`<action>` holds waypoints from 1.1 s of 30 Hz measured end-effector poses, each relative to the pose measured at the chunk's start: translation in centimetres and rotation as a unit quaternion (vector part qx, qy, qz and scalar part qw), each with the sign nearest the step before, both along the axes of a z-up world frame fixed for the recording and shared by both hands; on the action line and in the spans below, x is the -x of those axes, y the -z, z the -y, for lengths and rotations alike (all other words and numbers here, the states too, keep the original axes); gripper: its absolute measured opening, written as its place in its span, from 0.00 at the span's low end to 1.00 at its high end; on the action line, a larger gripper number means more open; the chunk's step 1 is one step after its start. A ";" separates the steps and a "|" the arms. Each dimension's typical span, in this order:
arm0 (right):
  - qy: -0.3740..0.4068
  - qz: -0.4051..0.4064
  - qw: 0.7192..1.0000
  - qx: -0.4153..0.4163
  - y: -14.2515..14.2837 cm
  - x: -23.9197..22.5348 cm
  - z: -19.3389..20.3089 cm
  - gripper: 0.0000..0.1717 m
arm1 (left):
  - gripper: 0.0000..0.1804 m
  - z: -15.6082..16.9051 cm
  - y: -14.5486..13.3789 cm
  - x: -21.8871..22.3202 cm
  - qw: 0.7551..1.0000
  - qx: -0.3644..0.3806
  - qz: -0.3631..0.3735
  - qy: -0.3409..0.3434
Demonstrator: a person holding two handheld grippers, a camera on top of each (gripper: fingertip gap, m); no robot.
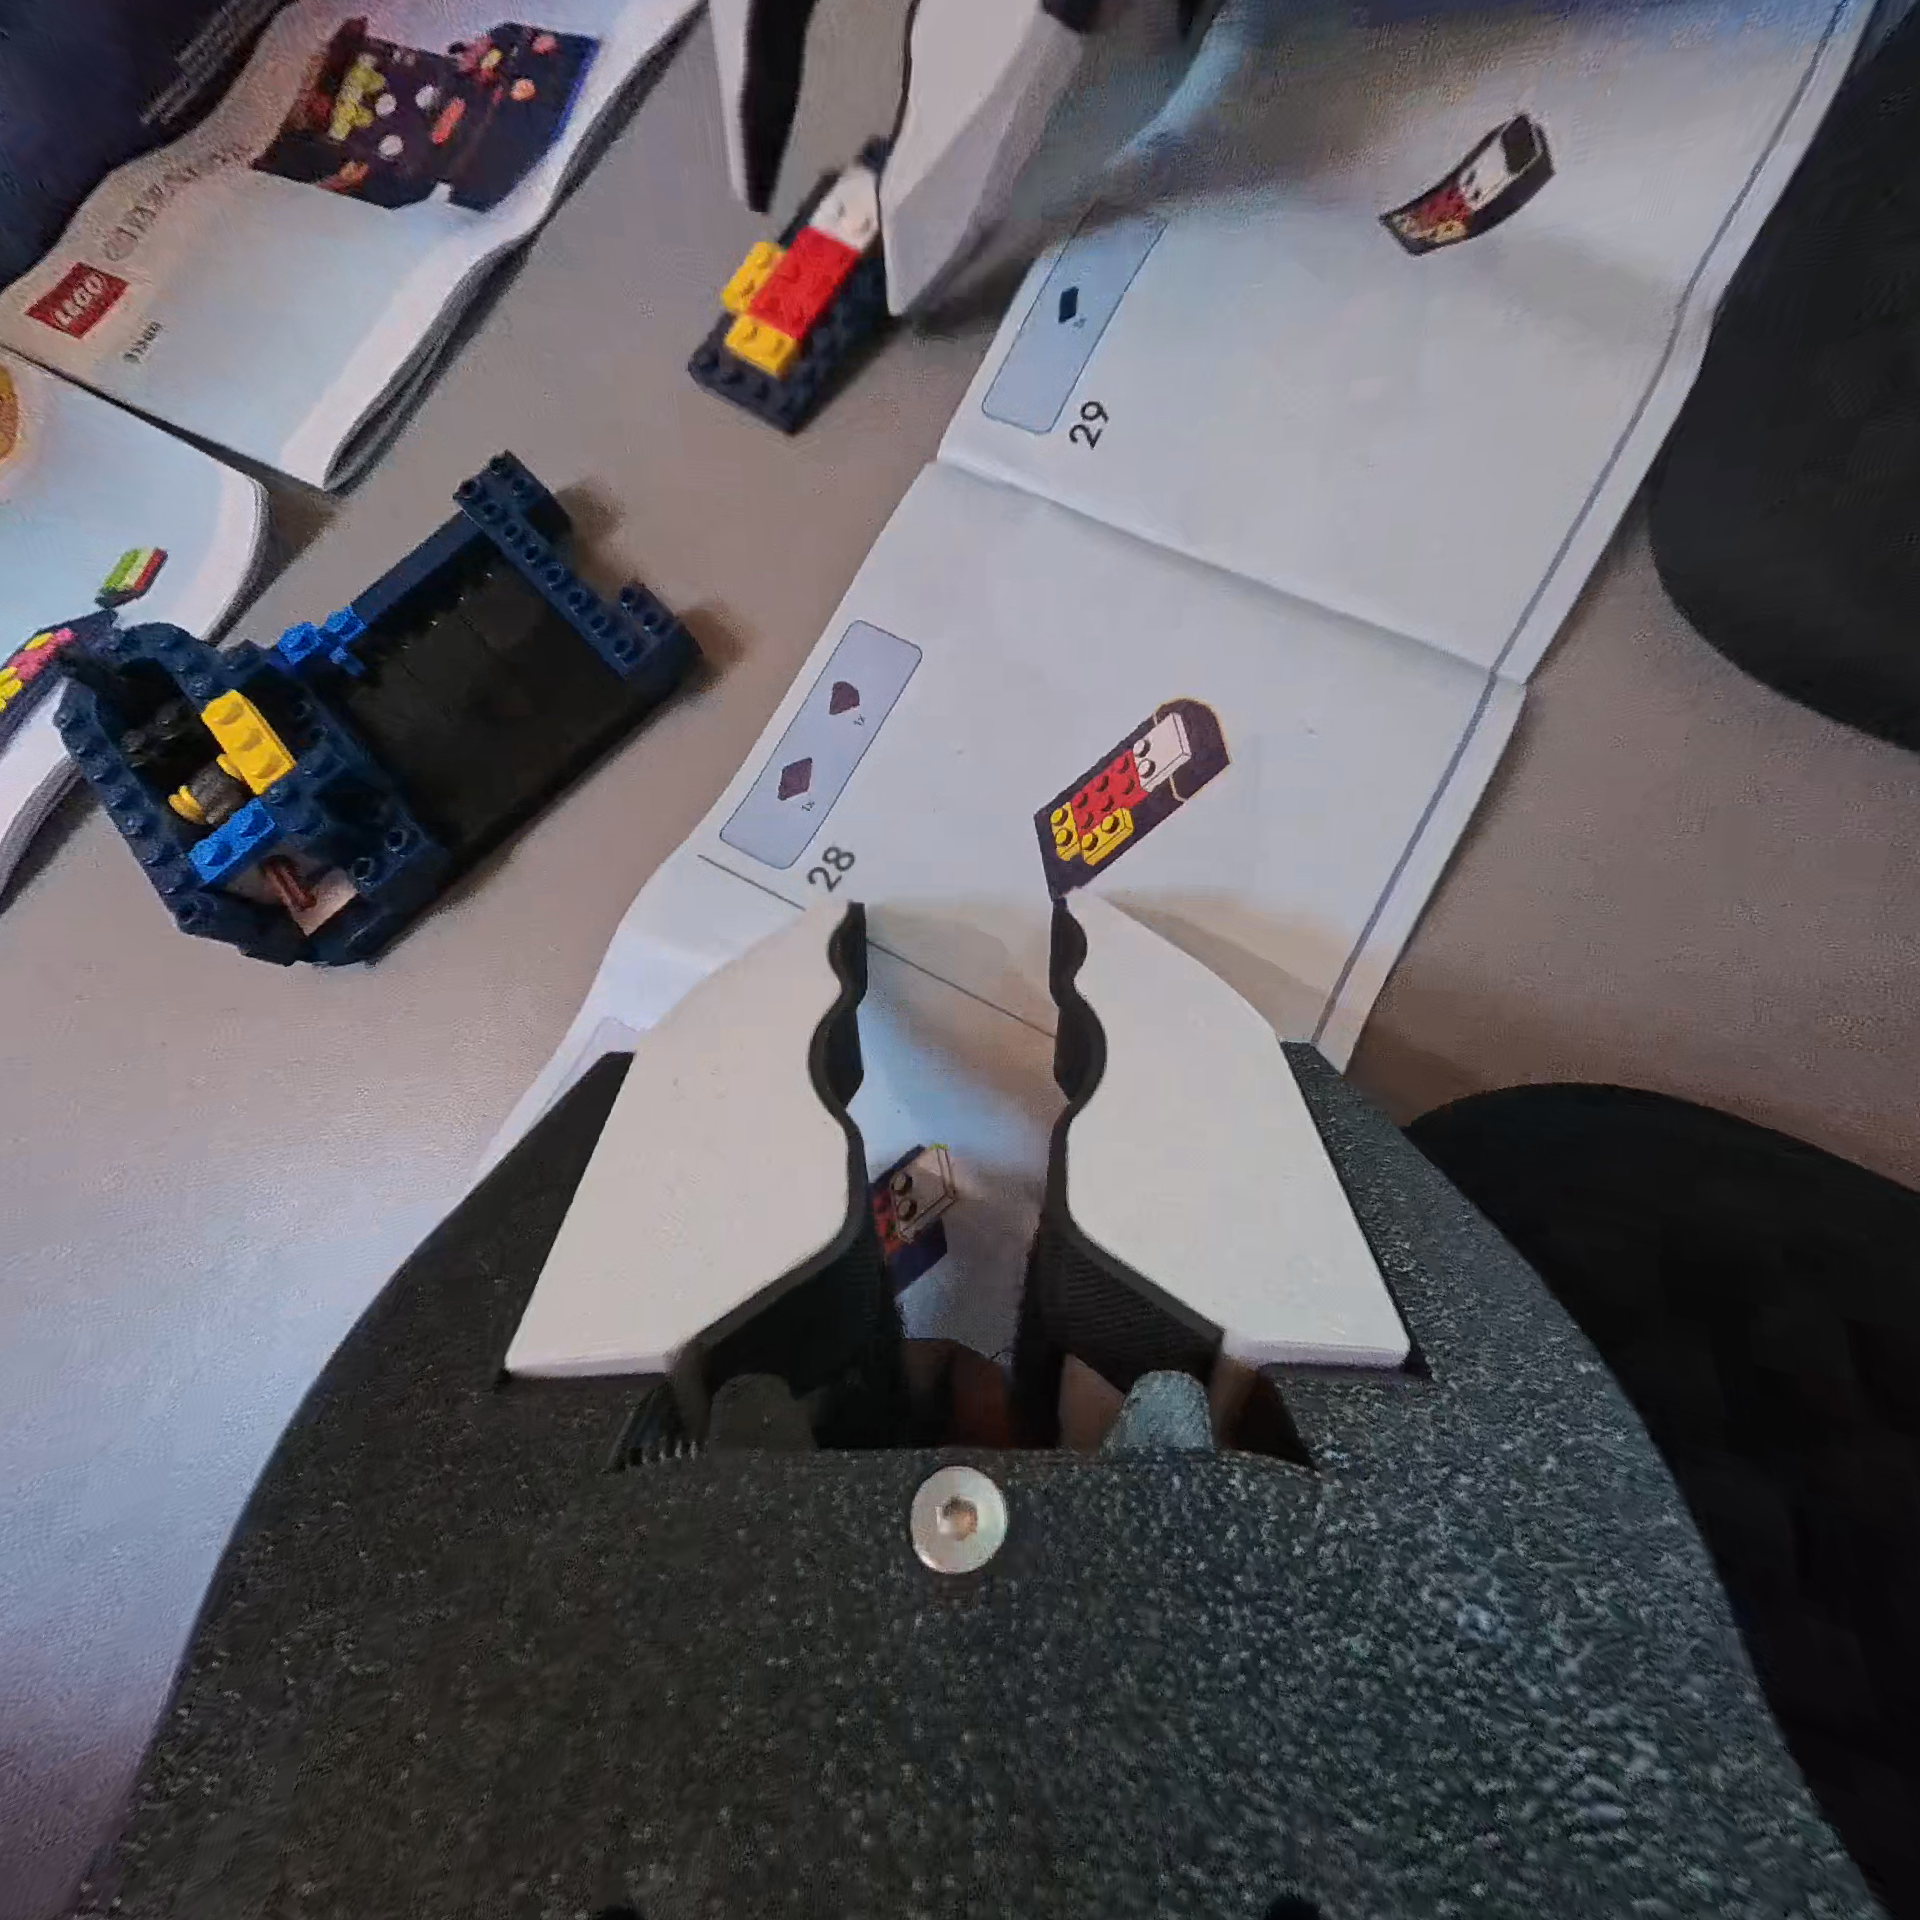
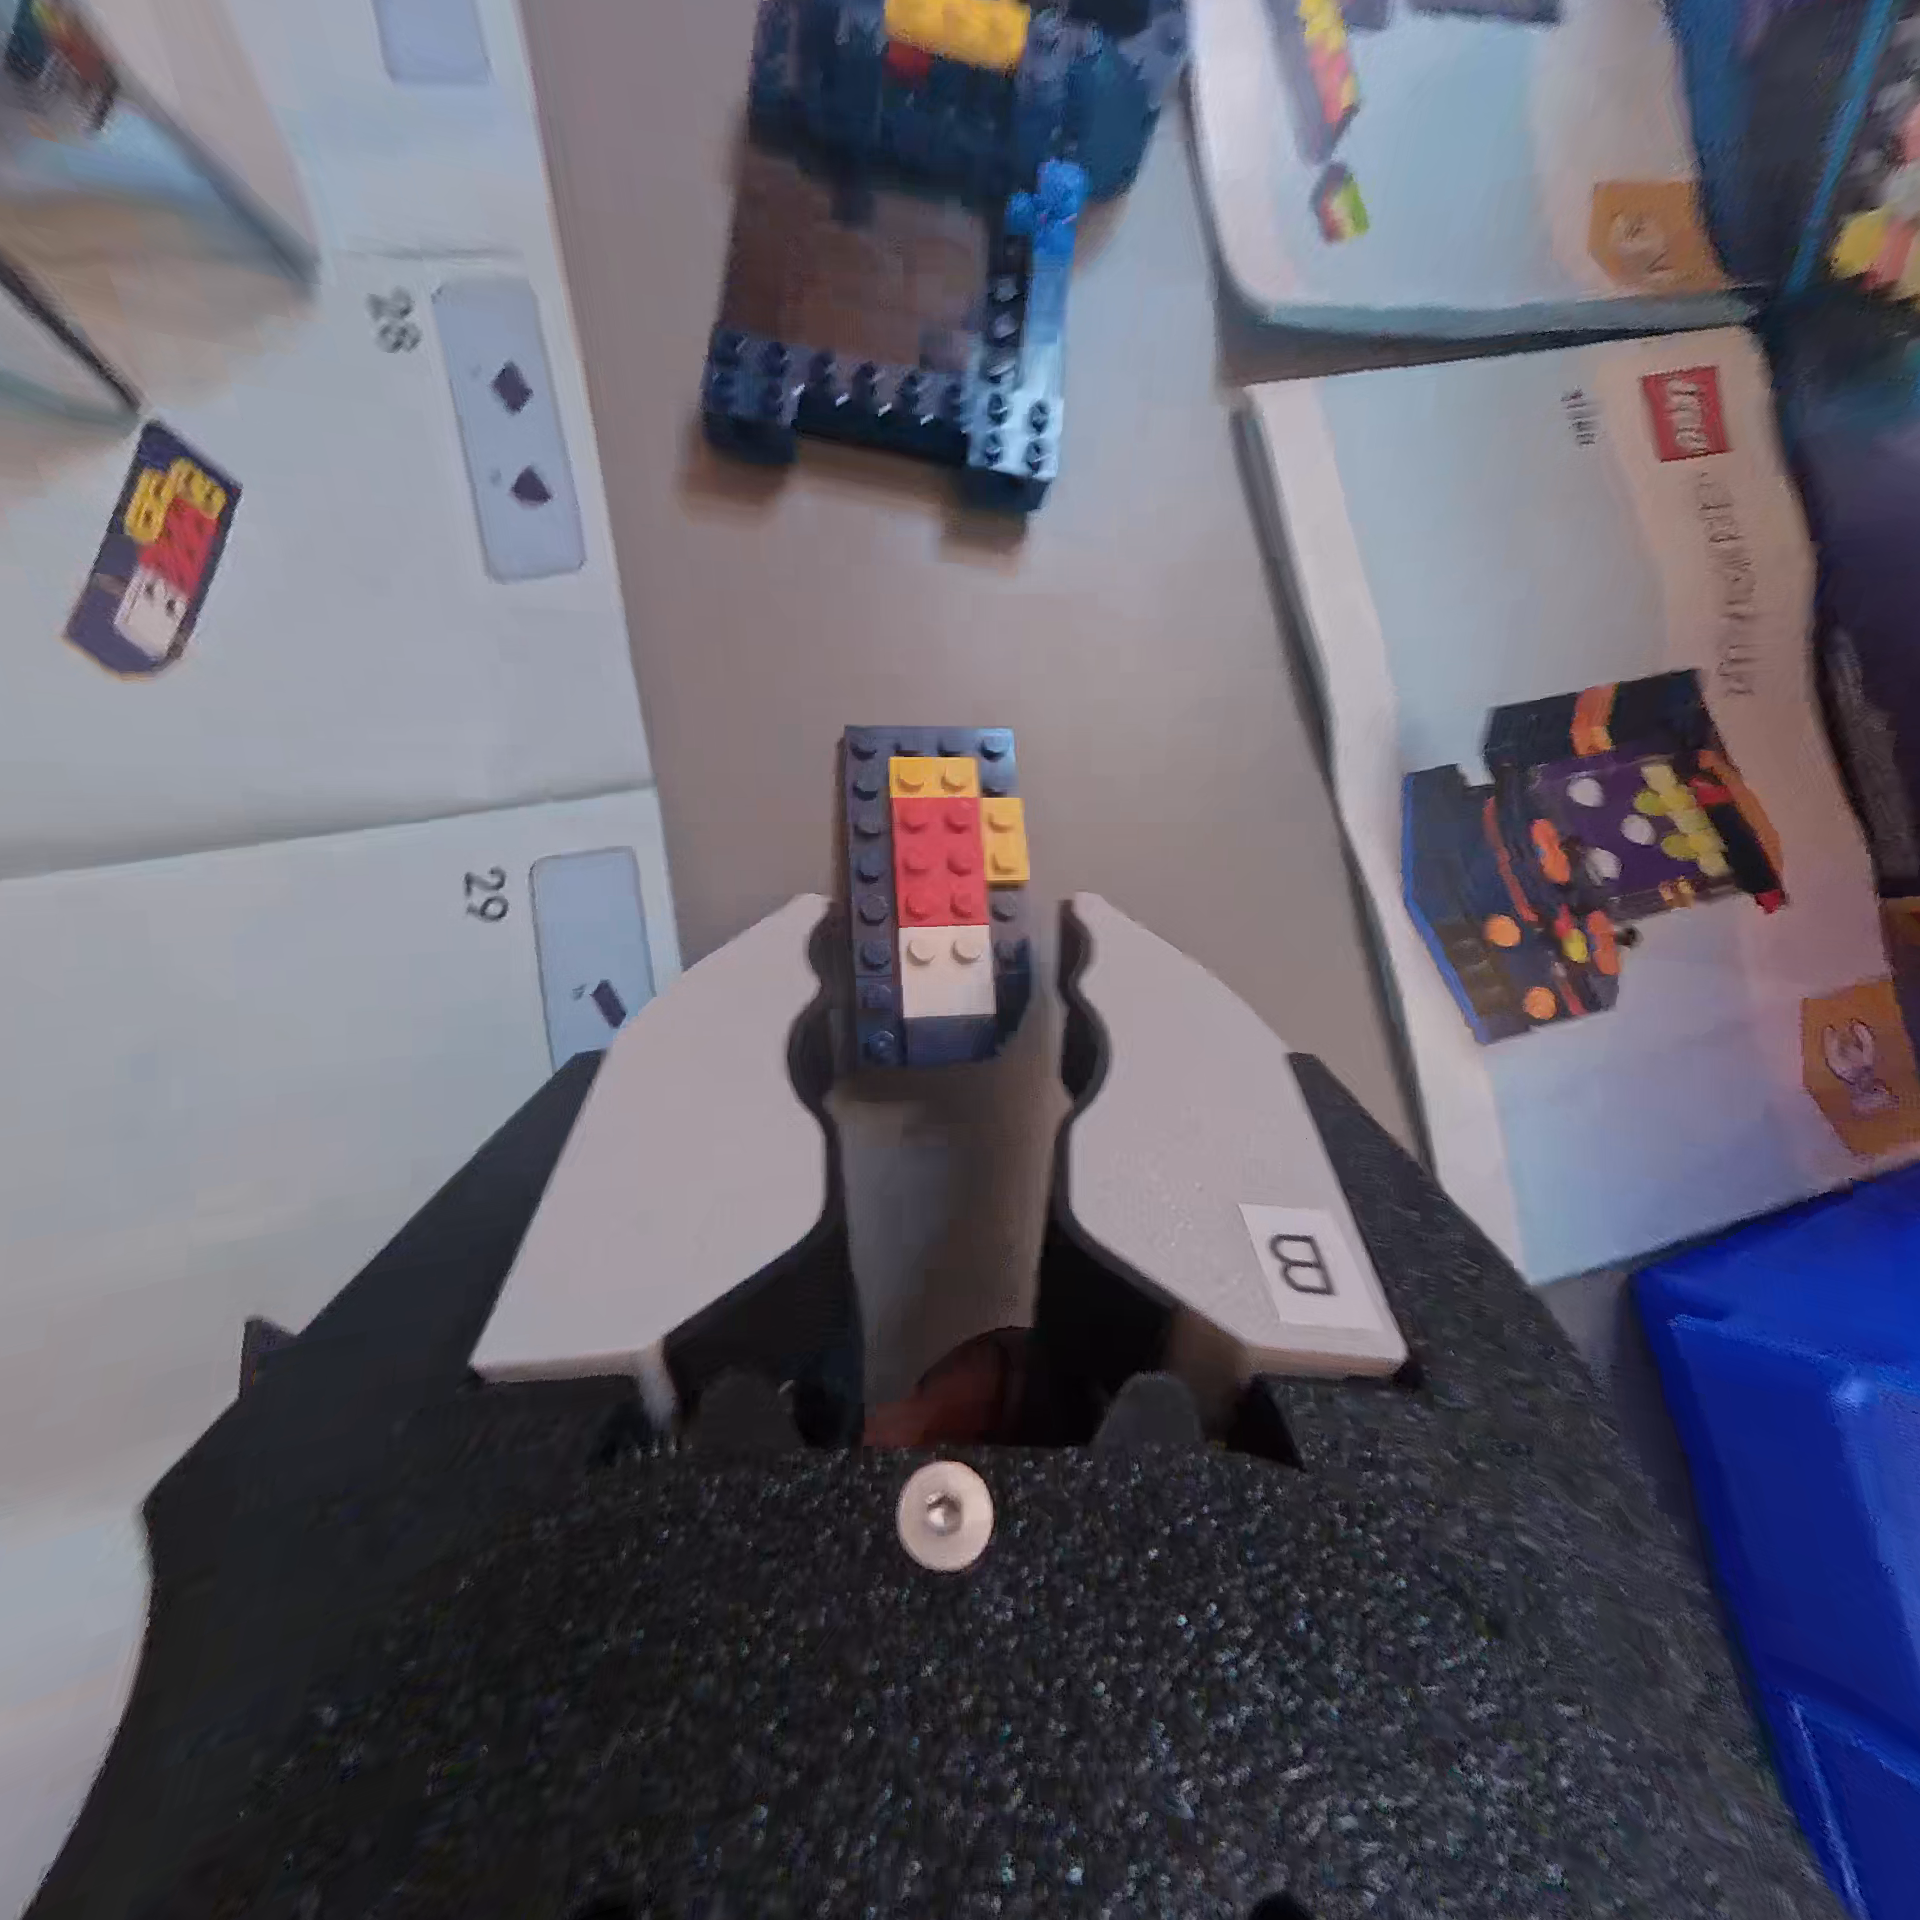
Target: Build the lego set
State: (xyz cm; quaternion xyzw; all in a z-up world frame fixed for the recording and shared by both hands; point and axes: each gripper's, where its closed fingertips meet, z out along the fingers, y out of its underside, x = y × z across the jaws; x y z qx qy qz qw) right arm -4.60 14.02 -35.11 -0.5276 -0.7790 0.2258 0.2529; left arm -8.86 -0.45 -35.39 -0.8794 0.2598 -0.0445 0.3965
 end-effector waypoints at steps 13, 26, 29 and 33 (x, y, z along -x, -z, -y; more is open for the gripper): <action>0.304 0.012 0.951 0.062 -0.8 -15.7 -1.3 0.43 | 0.16 0.3 0.0 -0.2 1.000 0.004 0.005 0.007; 0.230 -0.179 0.953 -0.084 -3.7 -14.4 -0.2 0.00 | 0.19 -0.5 -0.8 0.3 0.999 -0.035 -0.039 -0.009; 0.156 -0.250 0.949 -0.110 -6.9 -12.9 2.8 0.00 | 0.24 -1.8 -4.5 -1.0 0.990 -0.138 -0.041 0.004; 0.086 -0.316 0.937 -0.120 -9.9 -11.4 6.3 0.00 | 0.22 -2.2 -9.5 -7.9 0.959 -0.236 0.013 0.155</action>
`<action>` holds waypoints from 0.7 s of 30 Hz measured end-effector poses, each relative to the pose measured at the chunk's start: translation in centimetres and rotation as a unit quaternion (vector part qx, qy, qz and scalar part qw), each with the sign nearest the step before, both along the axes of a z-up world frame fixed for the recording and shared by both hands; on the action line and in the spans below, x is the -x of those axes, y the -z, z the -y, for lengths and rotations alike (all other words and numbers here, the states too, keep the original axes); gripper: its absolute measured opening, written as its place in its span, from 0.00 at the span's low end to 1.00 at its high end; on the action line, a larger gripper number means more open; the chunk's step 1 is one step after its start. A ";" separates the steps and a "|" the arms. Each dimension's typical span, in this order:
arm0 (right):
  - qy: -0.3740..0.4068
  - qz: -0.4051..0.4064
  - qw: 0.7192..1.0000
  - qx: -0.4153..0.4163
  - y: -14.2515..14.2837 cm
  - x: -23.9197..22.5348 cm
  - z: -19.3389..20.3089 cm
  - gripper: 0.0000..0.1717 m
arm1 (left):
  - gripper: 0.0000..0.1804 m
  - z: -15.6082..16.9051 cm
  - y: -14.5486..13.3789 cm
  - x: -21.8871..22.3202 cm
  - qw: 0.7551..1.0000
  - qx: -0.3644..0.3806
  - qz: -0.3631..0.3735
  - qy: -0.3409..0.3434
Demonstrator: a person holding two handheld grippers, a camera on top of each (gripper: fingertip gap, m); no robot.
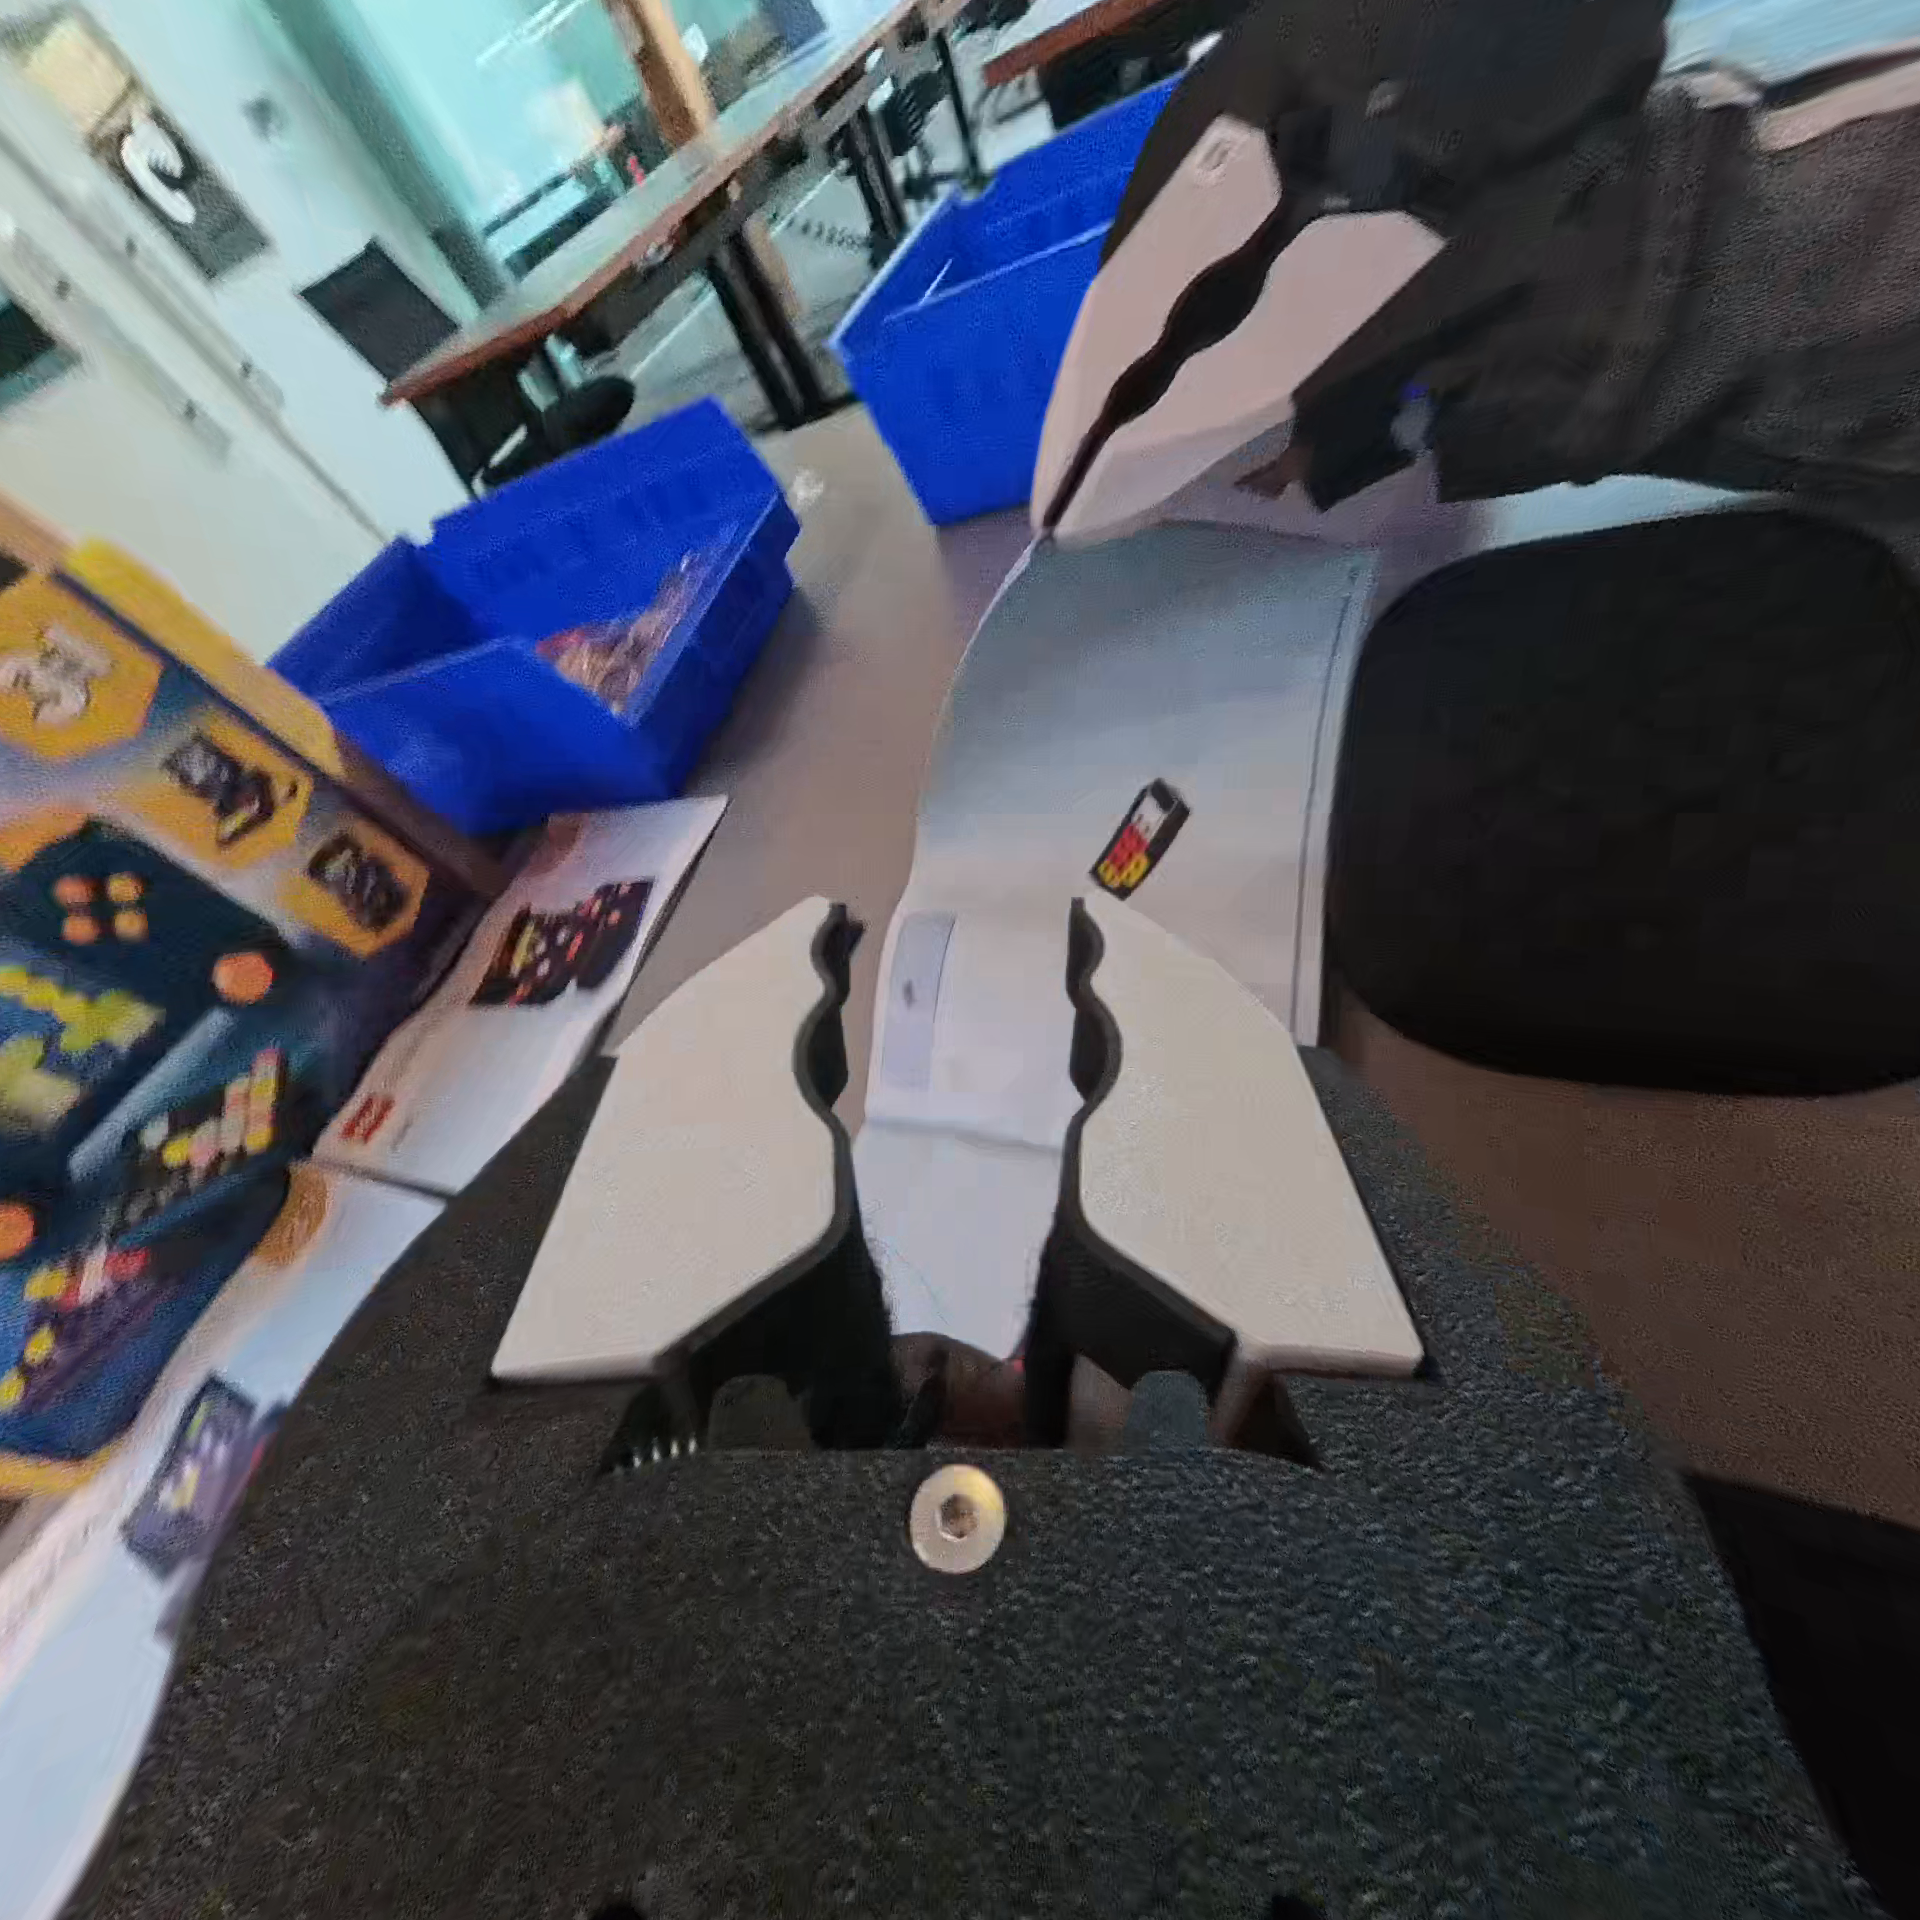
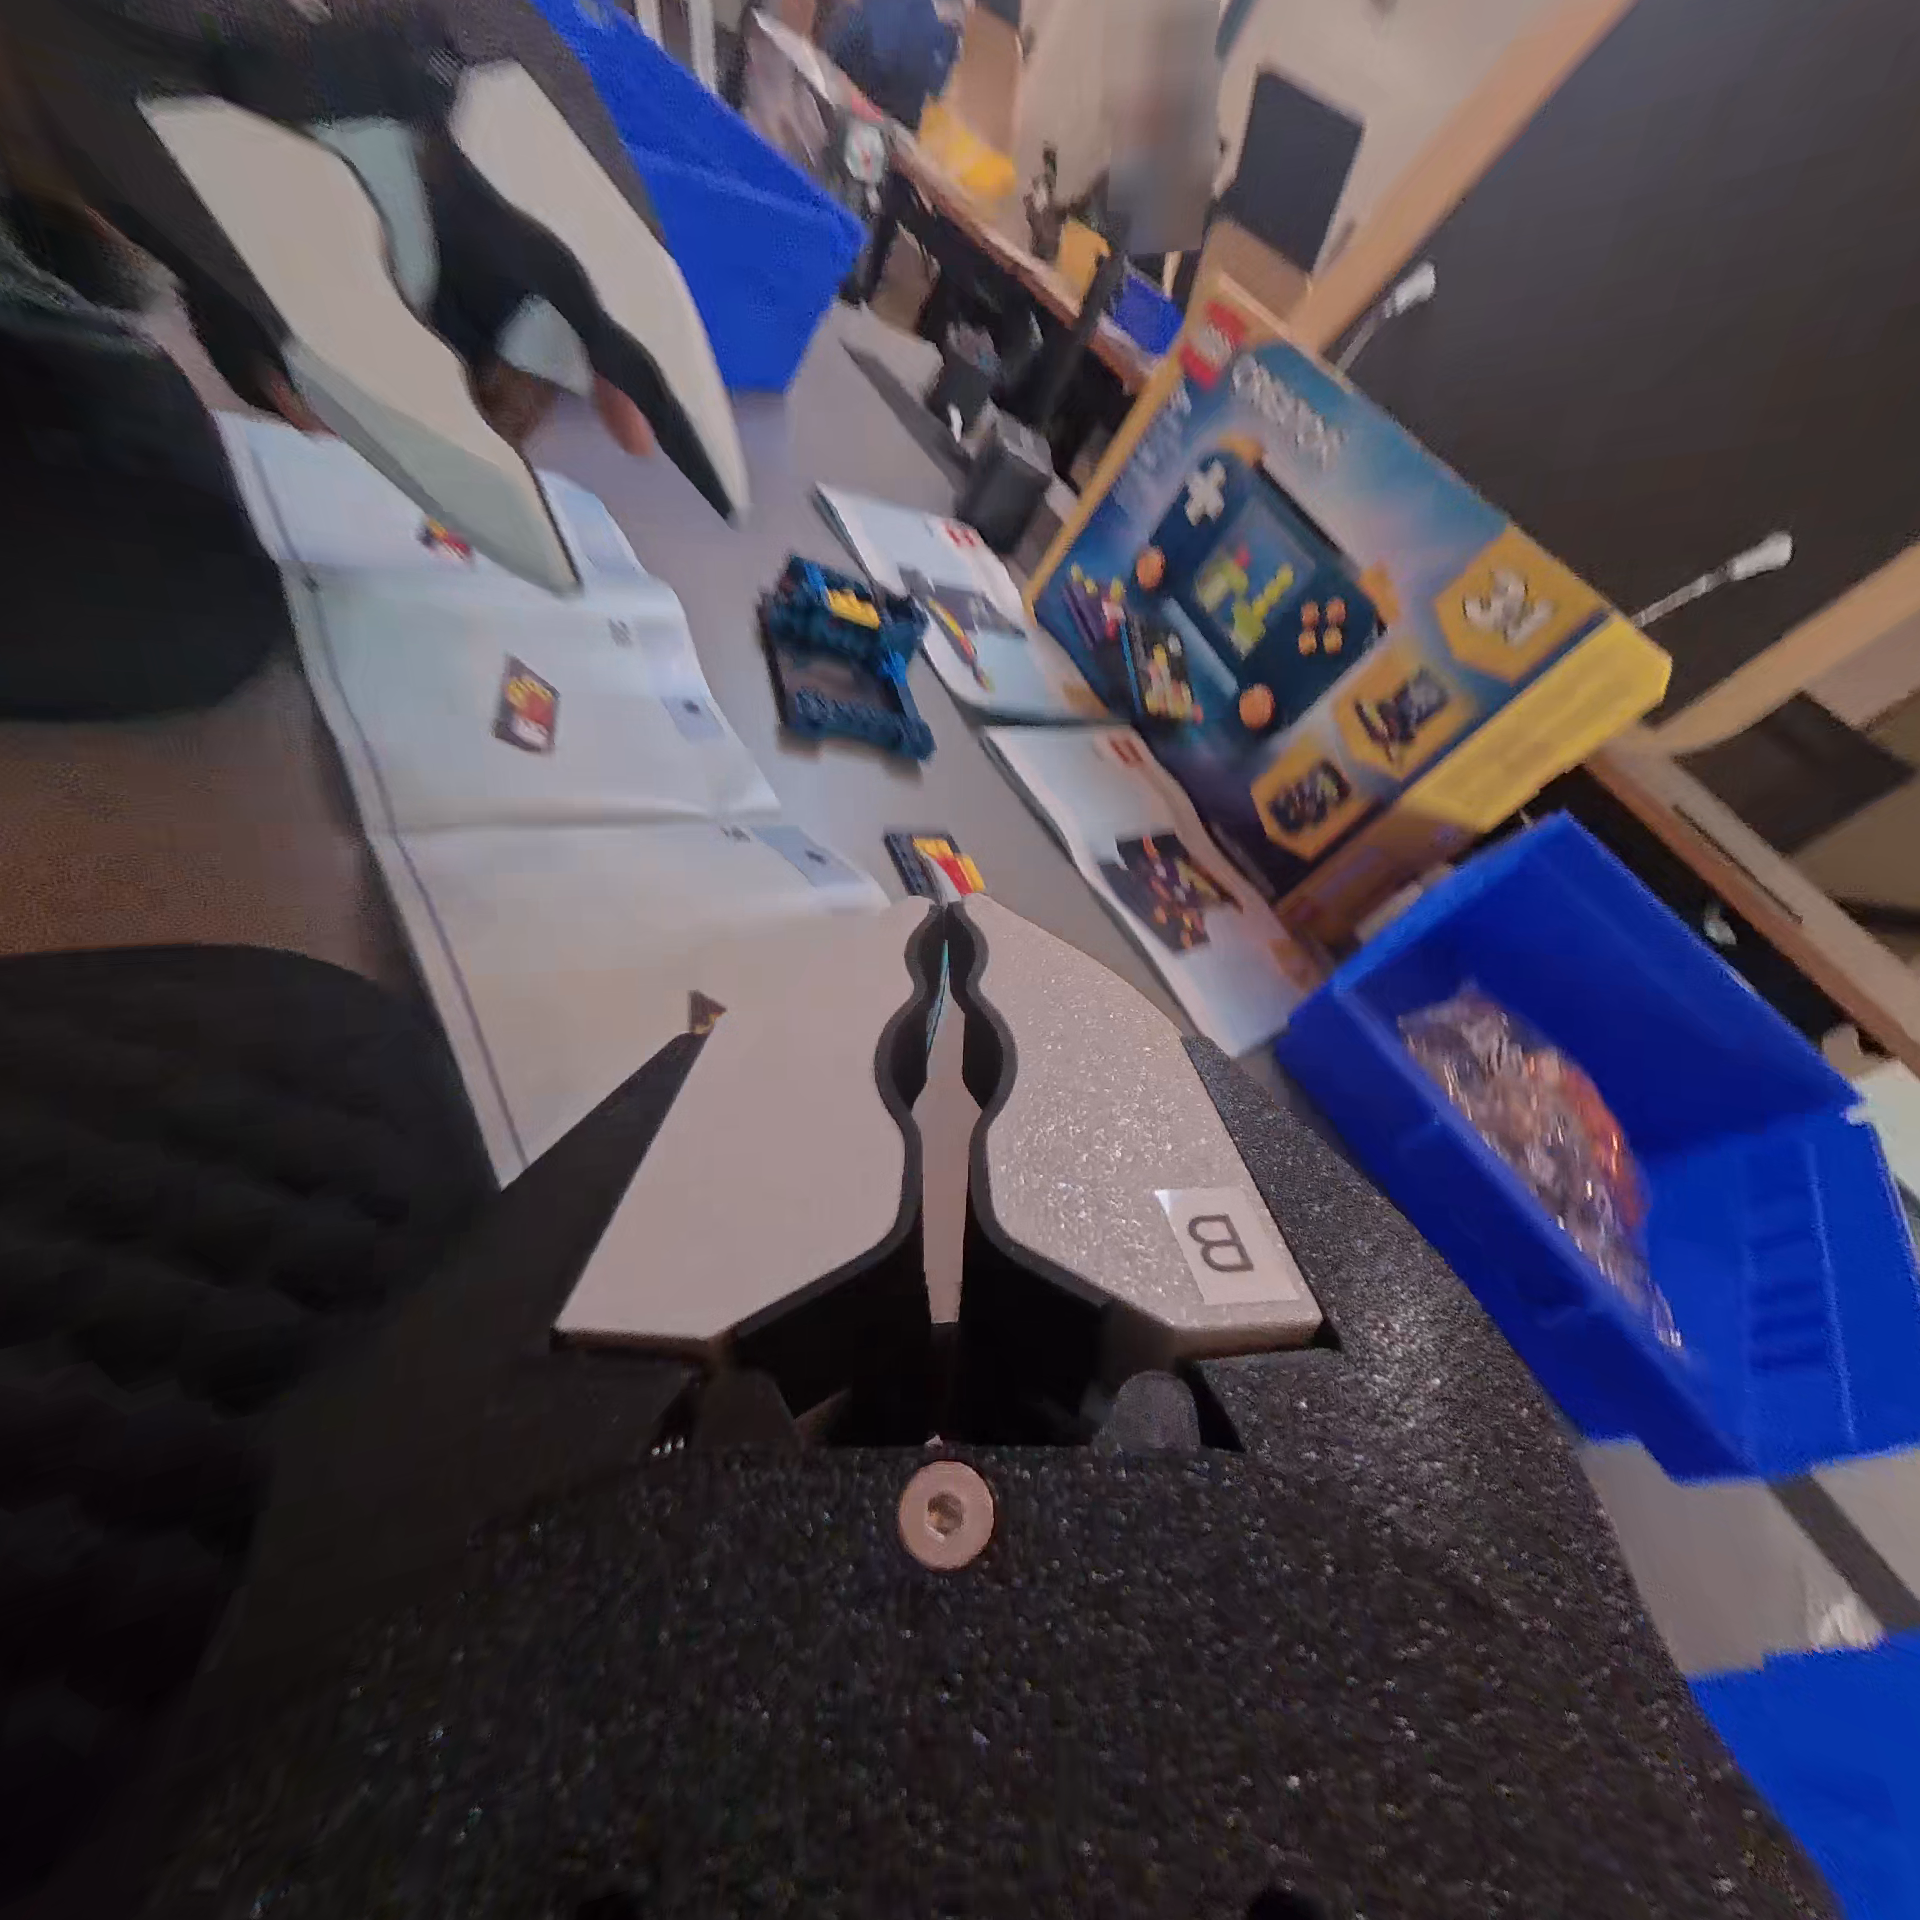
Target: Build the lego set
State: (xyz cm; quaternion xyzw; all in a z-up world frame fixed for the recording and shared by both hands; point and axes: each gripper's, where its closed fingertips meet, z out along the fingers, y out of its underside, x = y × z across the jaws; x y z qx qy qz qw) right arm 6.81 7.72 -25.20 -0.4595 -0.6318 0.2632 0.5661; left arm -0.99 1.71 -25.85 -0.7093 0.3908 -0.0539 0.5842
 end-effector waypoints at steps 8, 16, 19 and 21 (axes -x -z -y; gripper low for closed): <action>-0.038 -0.024 0.999 -0.015 -1.4 0.8 3.3 0.00 | 0.17 -4.1 -1.4 -6.0 0.954 -0.231 -0.178 0.064; -0.034 -0.044 0.998 -0.004 -1.7 0.4 3.3 0.00 | 0.14 -4.1 -0.1 -6.4 0.936 -0.261 -0.233 0.048; -0.028 -0.039 0.999 -0.005 -1.5 0.3 3.2 0.00 | 0.13 -4.2 0.1 -6.4 0.930 -0.268 -0.249 0.041; -0.029 -0.043 0.999 -0.002 -1.5 0.3 3.2 0.00 | 0.13 -4.1 0.1 -6.5 0.930 -0.268 -0.247 0.043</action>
